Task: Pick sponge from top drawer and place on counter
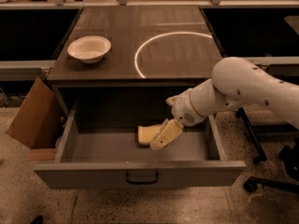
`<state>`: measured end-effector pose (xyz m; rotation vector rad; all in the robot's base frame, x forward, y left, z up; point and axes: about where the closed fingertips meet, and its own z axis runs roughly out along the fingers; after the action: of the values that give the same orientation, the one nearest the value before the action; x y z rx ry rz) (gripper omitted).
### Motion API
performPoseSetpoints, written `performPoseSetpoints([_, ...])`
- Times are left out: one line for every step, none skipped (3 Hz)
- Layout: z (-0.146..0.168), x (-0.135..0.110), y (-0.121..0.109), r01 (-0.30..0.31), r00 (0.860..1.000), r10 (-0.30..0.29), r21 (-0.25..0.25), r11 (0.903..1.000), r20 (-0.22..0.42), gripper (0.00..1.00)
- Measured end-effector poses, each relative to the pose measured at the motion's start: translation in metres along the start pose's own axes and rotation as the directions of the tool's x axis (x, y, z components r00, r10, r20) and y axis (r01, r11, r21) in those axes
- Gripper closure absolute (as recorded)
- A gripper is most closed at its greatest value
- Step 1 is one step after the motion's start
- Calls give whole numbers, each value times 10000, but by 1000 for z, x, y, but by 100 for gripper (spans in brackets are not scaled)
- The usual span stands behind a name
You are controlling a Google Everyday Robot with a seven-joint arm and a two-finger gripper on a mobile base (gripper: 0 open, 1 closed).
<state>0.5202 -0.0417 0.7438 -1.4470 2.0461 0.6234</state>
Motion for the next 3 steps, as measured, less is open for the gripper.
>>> performPoseSetpoints([12, 0, -16, 328, 9994, -329, 108, 9994, 87, 0])
performPoseSetpoints([62, 11, -48, 1328, 9910, -1331, 300, 9907, 101, 0])
performPoseSetpoints([62, 11, -48, 1328, 9910, -1332, 301, 9907, 100, 0])
